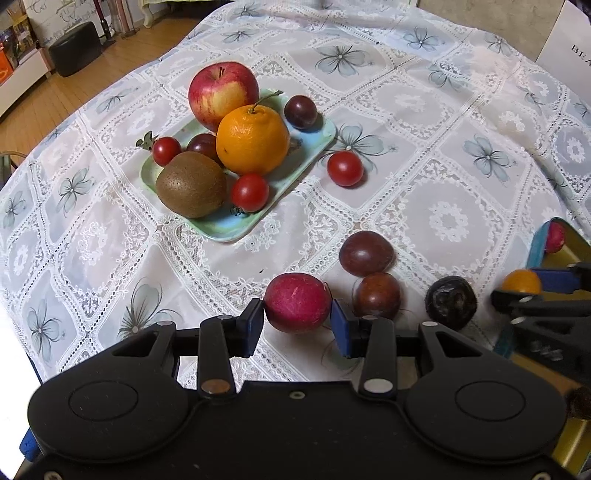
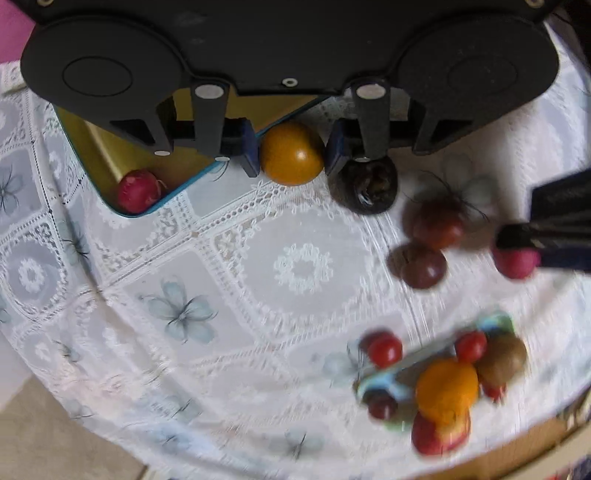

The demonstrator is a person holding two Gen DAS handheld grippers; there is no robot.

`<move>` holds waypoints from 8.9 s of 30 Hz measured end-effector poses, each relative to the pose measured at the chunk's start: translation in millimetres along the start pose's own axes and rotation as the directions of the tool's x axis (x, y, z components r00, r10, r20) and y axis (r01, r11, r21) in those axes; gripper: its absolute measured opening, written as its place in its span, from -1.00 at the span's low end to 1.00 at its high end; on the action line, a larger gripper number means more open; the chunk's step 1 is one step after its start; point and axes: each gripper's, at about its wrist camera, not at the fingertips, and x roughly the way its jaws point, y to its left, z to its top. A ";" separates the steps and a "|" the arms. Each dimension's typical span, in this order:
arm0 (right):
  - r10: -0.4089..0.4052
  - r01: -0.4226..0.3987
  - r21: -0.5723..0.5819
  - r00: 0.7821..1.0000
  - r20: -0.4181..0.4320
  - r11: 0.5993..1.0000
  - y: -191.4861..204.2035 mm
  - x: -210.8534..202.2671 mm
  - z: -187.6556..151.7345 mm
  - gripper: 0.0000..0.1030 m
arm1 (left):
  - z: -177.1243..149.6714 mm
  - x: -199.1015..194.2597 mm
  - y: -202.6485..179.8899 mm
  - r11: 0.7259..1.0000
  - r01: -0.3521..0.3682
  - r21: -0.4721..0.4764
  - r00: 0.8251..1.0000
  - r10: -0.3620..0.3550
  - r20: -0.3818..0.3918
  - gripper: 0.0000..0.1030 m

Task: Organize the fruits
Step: 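Carry both fruits over the tray and open both tools to release them, then move both tools back toward the remaining dark fruits beside the tray, then grasp a dark red plum with the left tool while the right tool grasps a dark purple fruit, then carry the plum and the dark purple fruit over the gold tray with both tools, then open the left tool to drop the plum while the right tool releases the dark fruit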

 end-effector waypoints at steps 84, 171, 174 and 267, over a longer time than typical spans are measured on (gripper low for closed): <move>-0.064 -0.025 0.457 0.982 0.178 0.889 -138.9 -74.6 -116.3 -0.14 | -54.5 -34.7 -179.7 0.993 -0.044 0.107 0.998 0.047 -0.029 -0.04; -0.013 0.017 0.094 0.999 -0.036 0.995 53.2 26.5 3.8 -0.10 | 21.7 12.7 20.7 0.990 0.048 -0.129 0.999 -0.049 -0.004 -0.16; 0.007 -0.004 0.121 1.000 -0.021 0.993 47.6 17.9 1.0 -0.10 | 20.9 11.5 19.7 0.991 0.045 -0.125 0.999 -0.046 0.000 -0.16; 0.051 -0.154 0.528 0.978 0.205 0.835 -174.2 -68.1 -158.0 -0.08 | -102.0 -39.2 -208.5 0.986 -0.002 0.164 0.999 0.010 -0.048 -0.13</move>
